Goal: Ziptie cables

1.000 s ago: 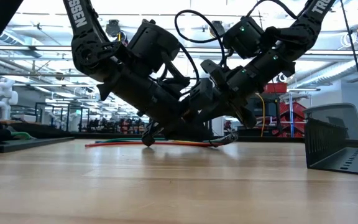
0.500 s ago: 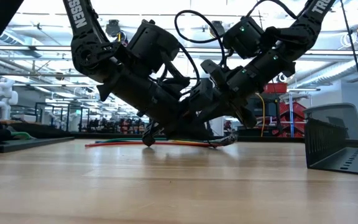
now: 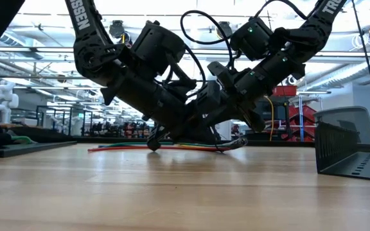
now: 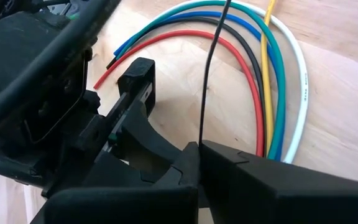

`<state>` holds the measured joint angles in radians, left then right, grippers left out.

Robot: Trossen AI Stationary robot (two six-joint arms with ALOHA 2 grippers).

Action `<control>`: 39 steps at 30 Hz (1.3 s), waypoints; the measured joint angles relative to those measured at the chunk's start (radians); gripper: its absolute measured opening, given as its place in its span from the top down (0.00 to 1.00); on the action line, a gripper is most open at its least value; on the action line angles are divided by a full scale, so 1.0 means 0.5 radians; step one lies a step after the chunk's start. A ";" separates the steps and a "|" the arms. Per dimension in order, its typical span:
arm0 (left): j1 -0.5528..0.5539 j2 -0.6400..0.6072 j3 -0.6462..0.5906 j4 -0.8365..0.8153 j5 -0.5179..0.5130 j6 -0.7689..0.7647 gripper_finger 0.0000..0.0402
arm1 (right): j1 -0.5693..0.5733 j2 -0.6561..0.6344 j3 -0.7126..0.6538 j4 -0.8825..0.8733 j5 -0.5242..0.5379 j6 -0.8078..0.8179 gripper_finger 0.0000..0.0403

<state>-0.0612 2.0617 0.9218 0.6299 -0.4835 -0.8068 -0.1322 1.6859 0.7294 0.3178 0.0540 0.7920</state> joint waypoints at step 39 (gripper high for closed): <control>-0.037 0.002 0.044 -0.117 -0.126 -0.052 0.70 | 0.006 0.001 -0.001 0.044 -0.009 0.118 1.00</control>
<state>-0.0799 2.0624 0.9439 0.5714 -0.5464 -0.8329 -0.1291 1.6863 0.7292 0.3397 0.0497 0.8508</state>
